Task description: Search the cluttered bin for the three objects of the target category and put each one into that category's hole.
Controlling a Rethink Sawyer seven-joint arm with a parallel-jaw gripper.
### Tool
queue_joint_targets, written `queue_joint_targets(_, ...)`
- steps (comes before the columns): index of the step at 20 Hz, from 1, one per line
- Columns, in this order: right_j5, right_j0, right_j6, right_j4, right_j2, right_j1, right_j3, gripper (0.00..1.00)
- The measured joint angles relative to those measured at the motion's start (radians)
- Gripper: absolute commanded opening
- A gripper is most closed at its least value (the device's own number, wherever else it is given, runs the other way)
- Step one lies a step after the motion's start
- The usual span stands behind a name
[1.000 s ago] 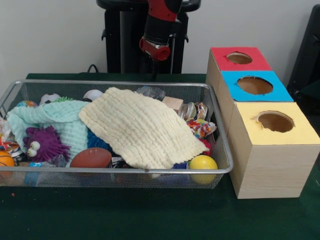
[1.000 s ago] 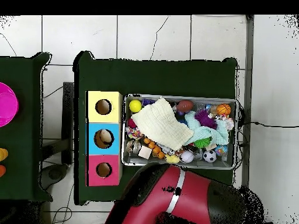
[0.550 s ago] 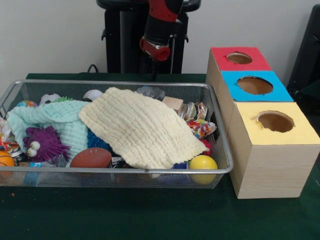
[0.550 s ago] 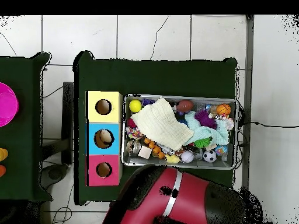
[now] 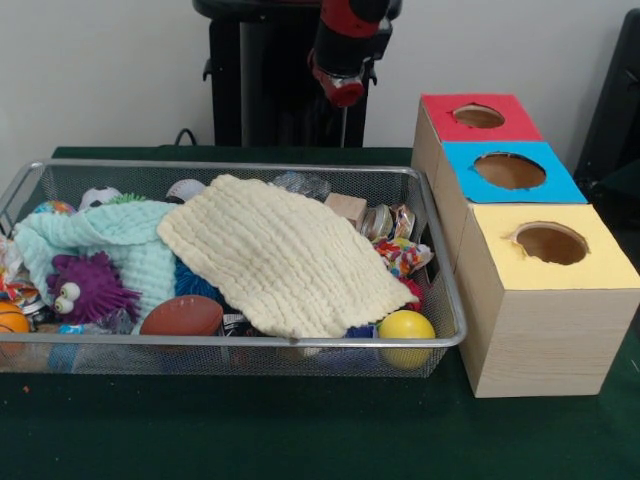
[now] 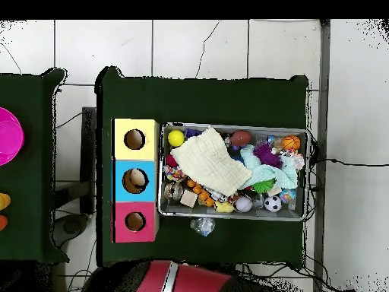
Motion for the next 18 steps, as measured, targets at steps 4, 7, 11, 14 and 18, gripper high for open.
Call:
queue_joint_targets(4, 0.188, 0.069, 0.000, 0.002, -0.011, -0.100, 0.023, 1.00)
queue_joint_targets(7, 0.206, 0.051, 0.000, -0.039, -0.005, -0.136, 0.037, 1.00)
queue_joint_targets(11, 0.109, -0.019, 0.000, -0.133, 0.000, -0.137, 0.046, 1.00)
queue_joint_targets(14, -0.011, -0.053, 0.000, -0.196, 0.000, -0.116, 0.046, 1.00)
queue_joint_targets(18, -0.228, -0.075, 0.000, -0.270, 0.000, -0.065, 0.045, 1.00)
